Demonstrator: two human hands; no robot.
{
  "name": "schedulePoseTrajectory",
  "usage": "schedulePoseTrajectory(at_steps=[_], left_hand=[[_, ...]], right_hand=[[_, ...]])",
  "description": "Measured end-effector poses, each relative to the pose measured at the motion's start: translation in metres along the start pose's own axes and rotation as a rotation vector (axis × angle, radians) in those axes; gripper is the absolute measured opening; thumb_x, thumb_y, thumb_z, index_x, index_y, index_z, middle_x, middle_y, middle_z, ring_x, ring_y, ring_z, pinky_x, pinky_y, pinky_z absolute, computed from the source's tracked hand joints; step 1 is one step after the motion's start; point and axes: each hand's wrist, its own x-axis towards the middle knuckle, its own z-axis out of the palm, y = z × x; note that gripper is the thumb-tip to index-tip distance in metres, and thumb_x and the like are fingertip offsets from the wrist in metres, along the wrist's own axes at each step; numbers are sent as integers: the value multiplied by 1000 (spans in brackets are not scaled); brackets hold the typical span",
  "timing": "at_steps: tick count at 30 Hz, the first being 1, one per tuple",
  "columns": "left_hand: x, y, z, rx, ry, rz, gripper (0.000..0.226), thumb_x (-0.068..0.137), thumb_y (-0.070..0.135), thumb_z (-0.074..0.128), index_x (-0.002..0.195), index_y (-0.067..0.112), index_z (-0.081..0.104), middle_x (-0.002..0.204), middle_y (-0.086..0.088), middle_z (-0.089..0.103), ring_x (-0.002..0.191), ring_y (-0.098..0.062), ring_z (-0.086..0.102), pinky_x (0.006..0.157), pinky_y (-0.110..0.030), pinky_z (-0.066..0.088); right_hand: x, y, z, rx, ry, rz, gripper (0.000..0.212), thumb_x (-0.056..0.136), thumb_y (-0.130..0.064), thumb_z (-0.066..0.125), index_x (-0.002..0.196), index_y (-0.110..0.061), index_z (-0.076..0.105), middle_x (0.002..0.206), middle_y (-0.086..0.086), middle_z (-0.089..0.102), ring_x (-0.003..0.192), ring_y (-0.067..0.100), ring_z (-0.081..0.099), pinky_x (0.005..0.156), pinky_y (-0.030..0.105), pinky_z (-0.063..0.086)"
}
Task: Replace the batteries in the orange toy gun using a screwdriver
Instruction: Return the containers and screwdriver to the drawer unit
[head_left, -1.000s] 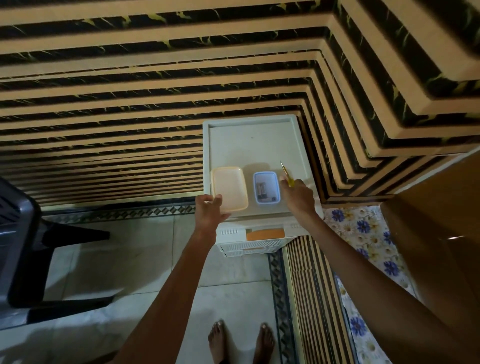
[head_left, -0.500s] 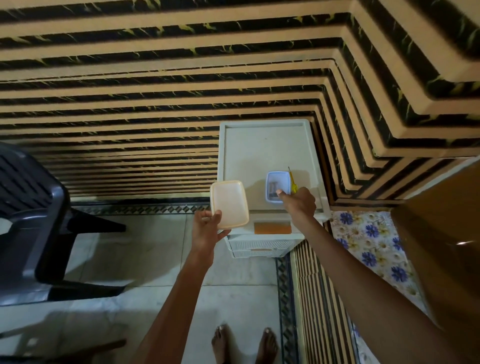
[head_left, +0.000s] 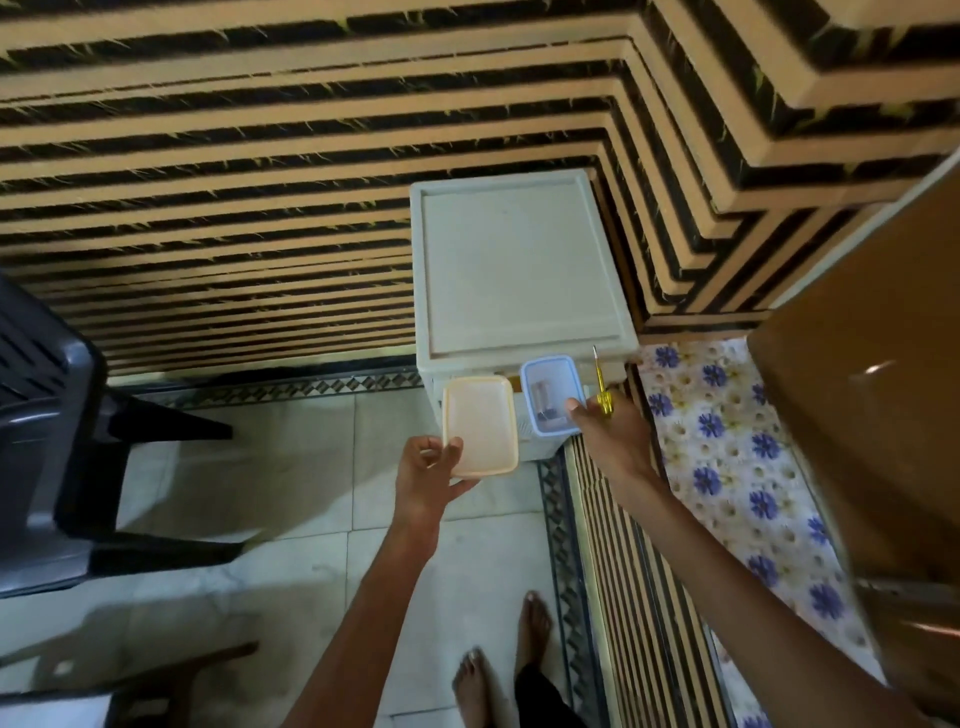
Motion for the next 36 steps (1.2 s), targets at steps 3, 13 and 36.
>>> schedulePoseTrajectory(at_steps=[3,13,36], left_hand=[[-7,-38,-8,4,5,-44,20,91,14,70,91,10,50,108,-18,57,107,-35,62,70,-40,62],[77,-117,5,-125,18,-126,18,92,5,66,93,9,49,112,-21,54,102,-35,61,67,-36,63],[252,-137,64,655,468,575,28,98,30,58,92,5,70,86,-7,70,71,-16,58,63,-24,39]], right_hand=[[-19,37,-3,-8,10,52,28,87,-30,70,93,-3,63,86,7,64,78,23,59,71,34,46],[34,138,53,-136,35,121,23,88,-28,67,86,-5,65,80,11,68,75,28,63,65,33,45],[208,158,164,-119,252,-85,33,91,-36,60,97,-5,69,95,12,71,85,29,67,70,33,53]])
